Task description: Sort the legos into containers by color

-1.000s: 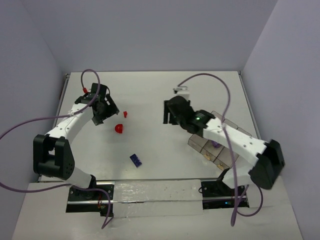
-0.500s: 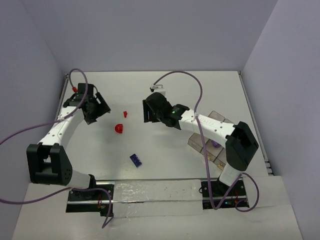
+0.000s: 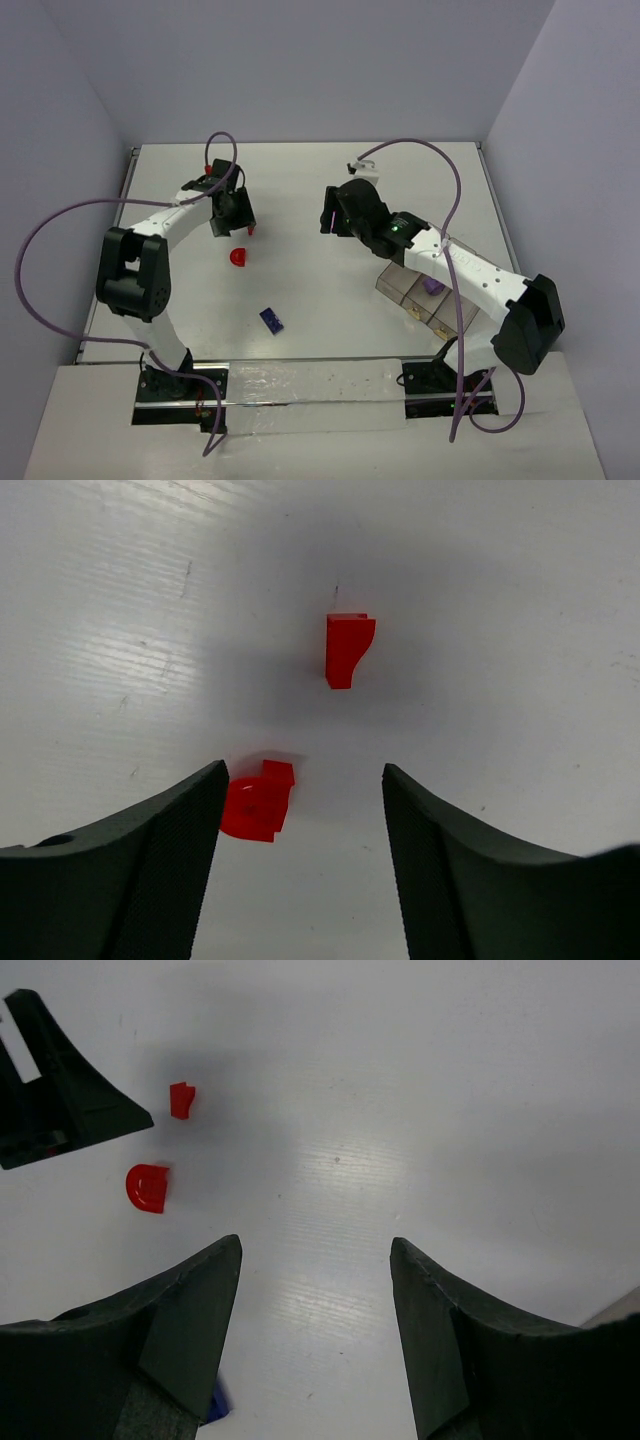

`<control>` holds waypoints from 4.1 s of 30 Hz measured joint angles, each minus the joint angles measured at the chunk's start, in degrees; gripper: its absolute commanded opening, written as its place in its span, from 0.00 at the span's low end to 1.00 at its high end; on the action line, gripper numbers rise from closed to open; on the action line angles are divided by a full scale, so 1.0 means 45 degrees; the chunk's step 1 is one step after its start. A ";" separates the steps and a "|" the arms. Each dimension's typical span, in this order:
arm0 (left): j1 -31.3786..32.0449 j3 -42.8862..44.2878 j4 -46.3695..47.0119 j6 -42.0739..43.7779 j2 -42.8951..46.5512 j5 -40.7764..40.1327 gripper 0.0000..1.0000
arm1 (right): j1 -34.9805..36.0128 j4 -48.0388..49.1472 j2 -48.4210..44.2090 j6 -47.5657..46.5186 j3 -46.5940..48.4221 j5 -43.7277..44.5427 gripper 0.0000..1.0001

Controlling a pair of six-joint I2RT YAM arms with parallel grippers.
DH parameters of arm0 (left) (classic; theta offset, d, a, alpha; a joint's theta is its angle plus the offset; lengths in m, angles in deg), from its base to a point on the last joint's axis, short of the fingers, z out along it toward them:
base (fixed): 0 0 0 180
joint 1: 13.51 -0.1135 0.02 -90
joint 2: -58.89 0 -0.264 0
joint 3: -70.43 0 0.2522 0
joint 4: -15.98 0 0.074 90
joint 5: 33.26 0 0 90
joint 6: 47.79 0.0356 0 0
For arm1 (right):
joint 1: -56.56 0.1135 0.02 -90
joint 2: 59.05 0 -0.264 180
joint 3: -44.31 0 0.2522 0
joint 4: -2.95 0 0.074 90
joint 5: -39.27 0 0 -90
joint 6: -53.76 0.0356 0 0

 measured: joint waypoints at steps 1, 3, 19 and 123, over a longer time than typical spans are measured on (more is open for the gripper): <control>0.0084 0.0074 0.0061 0.0027 -0.0248 -0.0029 0.66 | -0.0003 -0.0001 -0.0036 0.0000 0.0000 0.0025 0.69; 0.0180 0.0177 0.0177 0.0070 -0.0674 -0.0111 0.66 | -0.0003 -0.0014 -0.0040 0.0000 -0.0008 0.0030 0.69; 0.0191 0.1664 0.0433 0.0487 -0.2932 -0.0464 0.30 | -0.0012 -0.0324 -0.0324 -0.0005 -0.0175 0.0086 0.69; 0.2905 -0.0170 -0.0837 -0.1525 0.0910 -0.3446 0.99 | -0.8993 -0.1972 -0.7899 -0.1161 -0.3759 -0.0976 0.70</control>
